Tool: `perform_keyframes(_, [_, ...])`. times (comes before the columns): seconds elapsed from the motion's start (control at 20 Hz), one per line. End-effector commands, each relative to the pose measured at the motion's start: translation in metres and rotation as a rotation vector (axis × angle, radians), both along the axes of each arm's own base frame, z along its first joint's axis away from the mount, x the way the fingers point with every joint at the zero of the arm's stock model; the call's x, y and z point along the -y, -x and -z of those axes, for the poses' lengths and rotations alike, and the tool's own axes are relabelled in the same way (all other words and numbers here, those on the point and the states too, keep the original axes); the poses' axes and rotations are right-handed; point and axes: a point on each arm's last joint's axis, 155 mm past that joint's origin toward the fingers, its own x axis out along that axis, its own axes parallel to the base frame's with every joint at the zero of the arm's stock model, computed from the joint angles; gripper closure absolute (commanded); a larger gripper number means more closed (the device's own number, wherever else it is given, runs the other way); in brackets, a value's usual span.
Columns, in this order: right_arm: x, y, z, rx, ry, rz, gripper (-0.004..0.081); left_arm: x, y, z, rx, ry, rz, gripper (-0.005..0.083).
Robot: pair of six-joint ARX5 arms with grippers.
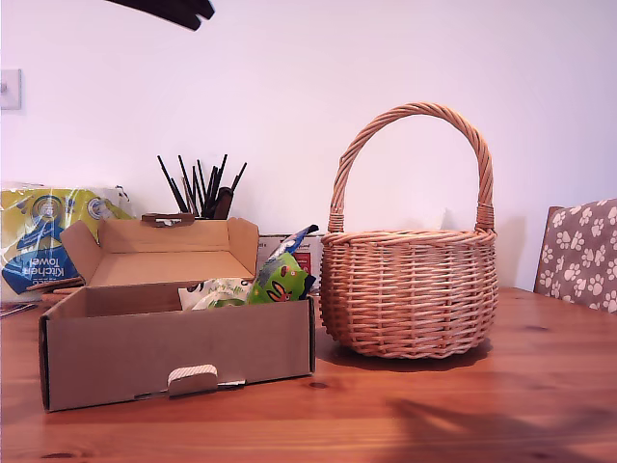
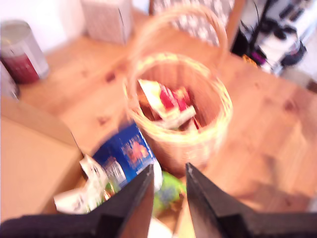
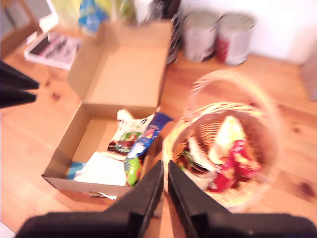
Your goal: Move the bags of Easter eggs from the cardboard box on the left into the woven basket on the right side.
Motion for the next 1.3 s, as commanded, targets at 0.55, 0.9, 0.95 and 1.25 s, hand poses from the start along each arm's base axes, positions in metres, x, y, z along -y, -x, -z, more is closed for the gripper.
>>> perform_keyframes(0.55, [0.045,0.089,0.008,0.031,0.014,-0.107,0.0782,0.047,-0.027,0.056,-0.104,0.034,0.023,0.0574])
perform_keyframes(0.9, [0.046,0.087,0.006,0.056,0.039,-0.114,0.0782,0.059,-0.049,0.094,-0.136,-0.023,-0.115,-0.0009])
perform_keyframes(0.95, [0.046,0.087,0.006,0.056,0.040,-0.115,0.0782,0.061,-0.051,0.097,-0.147,-0.025,-0.124,-0.0009])
perform_keyframes(1.25, [0.046,0.086,0.006,0.069,0.061,-0.123,0.0782,0.054,-0.069,0.141,-0.202,-0.161,-0.229,-0.0009])
